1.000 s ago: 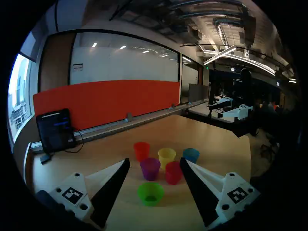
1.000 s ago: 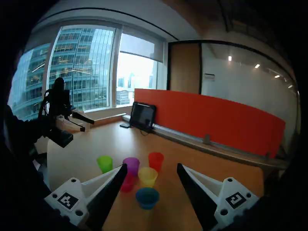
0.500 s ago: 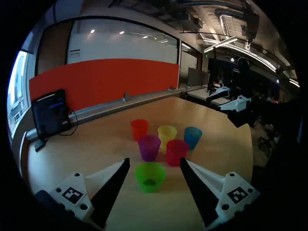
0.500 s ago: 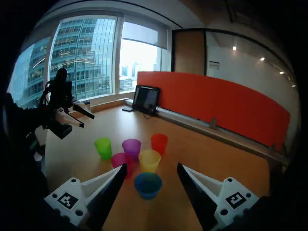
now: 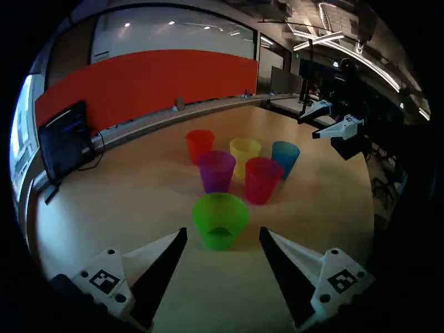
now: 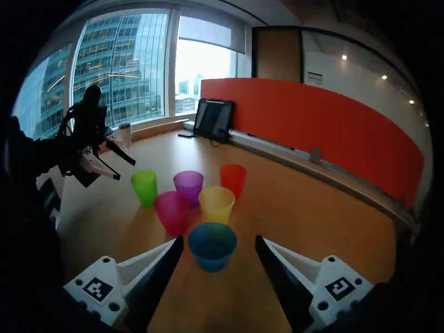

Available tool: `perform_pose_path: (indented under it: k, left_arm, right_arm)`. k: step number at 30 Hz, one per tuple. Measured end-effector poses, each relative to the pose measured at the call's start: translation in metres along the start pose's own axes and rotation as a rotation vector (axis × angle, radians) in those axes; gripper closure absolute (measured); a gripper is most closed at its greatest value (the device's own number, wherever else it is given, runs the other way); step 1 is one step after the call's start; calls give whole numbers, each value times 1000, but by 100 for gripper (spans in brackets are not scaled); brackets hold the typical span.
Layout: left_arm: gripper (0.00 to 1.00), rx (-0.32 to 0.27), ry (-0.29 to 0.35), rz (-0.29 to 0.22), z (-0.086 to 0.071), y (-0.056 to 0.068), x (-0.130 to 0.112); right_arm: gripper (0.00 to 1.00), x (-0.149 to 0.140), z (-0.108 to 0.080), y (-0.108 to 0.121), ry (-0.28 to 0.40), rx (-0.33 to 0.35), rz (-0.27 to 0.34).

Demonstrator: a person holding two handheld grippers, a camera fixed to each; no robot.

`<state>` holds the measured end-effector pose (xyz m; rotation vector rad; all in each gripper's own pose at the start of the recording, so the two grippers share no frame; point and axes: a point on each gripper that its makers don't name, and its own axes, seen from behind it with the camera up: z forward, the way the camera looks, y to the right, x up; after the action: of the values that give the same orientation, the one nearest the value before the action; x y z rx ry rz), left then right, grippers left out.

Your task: Pour water

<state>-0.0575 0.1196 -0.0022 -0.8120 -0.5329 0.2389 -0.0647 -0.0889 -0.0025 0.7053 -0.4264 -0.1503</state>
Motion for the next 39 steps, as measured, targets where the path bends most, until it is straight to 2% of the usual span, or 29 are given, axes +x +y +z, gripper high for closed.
perform_pose_path:
  k: [5,8,17,32,39]
  left_arm:
    - [3,8,-52,12,12,-5,-16]
    - [3,-5,-64,1,19,-5,-20]
    - [3,-38,-67,-16,38,-4,-18]
    - [3,-73,-61,1,60,2,-6]
    - [3,-84,-57,-1,66,5,-2]
  right_arm:
    - [0,-17,9,-1,-31,12,0]
    - [0,-26,16,0,-48,16,1]
    - [0,-44,32,2,-92,20,-4]
    - [0,-47,58,-3,-116,50,-5]
    - [0,-43,70,-8,-114,65,-13]
